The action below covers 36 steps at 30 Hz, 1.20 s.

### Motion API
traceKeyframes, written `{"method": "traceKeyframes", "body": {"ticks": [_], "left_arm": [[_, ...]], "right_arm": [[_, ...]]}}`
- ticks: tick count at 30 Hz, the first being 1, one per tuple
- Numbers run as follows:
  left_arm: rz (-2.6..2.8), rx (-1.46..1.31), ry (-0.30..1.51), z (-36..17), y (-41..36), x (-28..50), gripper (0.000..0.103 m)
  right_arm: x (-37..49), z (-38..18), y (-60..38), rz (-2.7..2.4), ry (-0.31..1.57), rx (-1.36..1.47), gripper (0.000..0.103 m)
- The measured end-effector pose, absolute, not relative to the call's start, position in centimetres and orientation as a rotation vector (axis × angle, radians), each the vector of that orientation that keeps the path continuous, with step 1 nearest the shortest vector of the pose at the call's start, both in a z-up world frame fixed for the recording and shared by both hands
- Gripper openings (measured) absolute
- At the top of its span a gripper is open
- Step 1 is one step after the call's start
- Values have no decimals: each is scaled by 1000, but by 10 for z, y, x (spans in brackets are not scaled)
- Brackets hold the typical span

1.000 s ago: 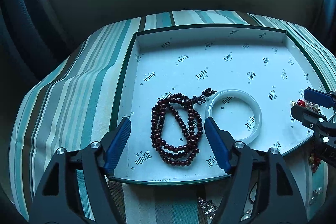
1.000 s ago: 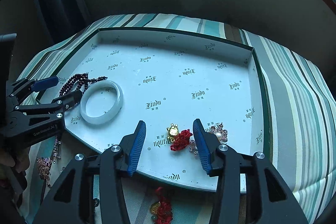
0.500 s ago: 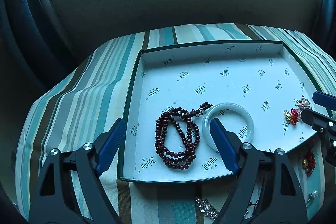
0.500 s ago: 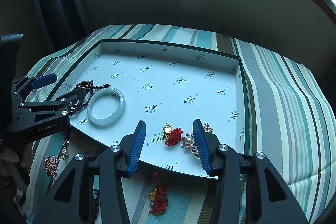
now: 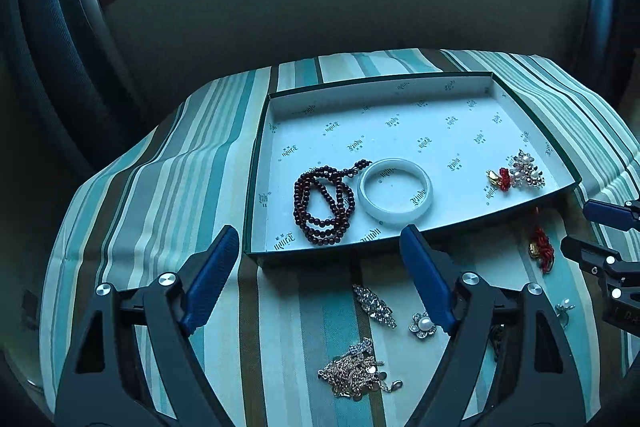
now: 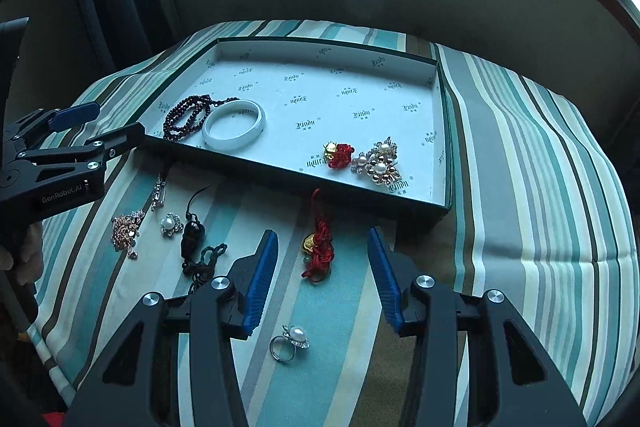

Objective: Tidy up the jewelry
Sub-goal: 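Withdraw both grippers and move the right gripper to the pearl ring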

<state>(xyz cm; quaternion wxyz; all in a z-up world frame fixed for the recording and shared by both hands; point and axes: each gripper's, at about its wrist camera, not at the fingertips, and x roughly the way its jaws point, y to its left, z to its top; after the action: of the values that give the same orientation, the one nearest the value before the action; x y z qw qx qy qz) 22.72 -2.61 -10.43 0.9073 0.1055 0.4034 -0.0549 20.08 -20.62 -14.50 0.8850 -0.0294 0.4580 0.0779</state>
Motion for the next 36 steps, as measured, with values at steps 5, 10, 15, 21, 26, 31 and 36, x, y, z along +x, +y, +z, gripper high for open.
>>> {"method": "traceKeyframes", "body": {"ticks": [5, 10, 15, 21, 26, 31, 36], "left_arm": [[-123, 237, 879, -115, -22, 193, 82], [-102, 251, 908, -125, -13, 168, 82], [-74, 224, 938, -130, 0, 159, 82], [-71, 222, 937, -129, 2, 157, 82], [-76, 226, 951, -133, 1, 158, 82], [-73, 224, 962, -137, 2, 159, 82], [-72, 221, 972, -140, 3, 162, 82]], "right_arm": [[175, -161, -205, 168, 1010, -45, 47], [163, -169, -204, 166, 1035, -28, 46], [165, -175, -203, 151, 1045, -1, 43], [169, -182, -201, 133, 1057, 4, 34], [169, -182, -197, 133, 1053, -8, 25], [168, -182, -197, 139, 1051, -9, 25], [167, -181, -197, 140, 1050, -14, 25]]}}
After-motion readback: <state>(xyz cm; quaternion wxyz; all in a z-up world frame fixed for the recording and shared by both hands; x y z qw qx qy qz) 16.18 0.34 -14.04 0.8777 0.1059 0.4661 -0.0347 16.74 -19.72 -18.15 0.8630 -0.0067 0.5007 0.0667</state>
